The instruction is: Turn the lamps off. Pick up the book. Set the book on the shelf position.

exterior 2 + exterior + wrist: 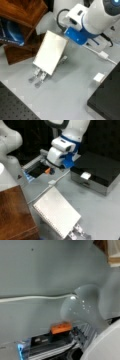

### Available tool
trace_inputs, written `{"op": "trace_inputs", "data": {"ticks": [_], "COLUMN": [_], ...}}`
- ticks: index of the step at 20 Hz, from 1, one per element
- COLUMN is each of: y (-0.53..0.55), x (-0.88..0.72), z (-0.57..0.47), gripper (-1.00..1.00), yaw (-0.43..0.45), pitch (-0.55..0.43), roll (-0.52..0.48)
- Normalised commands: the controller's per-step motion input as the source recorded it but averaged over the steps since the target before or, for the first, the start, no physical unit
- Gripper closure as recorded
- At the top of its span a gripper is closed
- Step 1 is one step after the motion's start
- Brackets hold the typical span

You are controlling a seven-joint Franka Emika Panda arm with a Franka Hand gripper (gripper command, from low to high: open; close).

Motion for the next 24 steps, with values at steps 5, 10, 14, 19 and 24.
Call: {"op": "trace_inputs", "data": {"ticks": [5,10,14,19,24], "y": [0.02,0.02,0.07,0.16,0.13], "x": [0.4,0.43,0.48,0.53,0.54], "z": [-0.07,-0.11,-0.08,-0.05,-0.18], "gripper": [-1.0,-1.0,-1.0,-1.0,-1.0], "yaw": [-0.007,-0.017,-0.021,-0.132,-0.189], "pitch": [0.132,0.086,0.083,0.093,0.095], "roll": [-0.439,-0.383,-0.407,-0.375,-0.404]}}
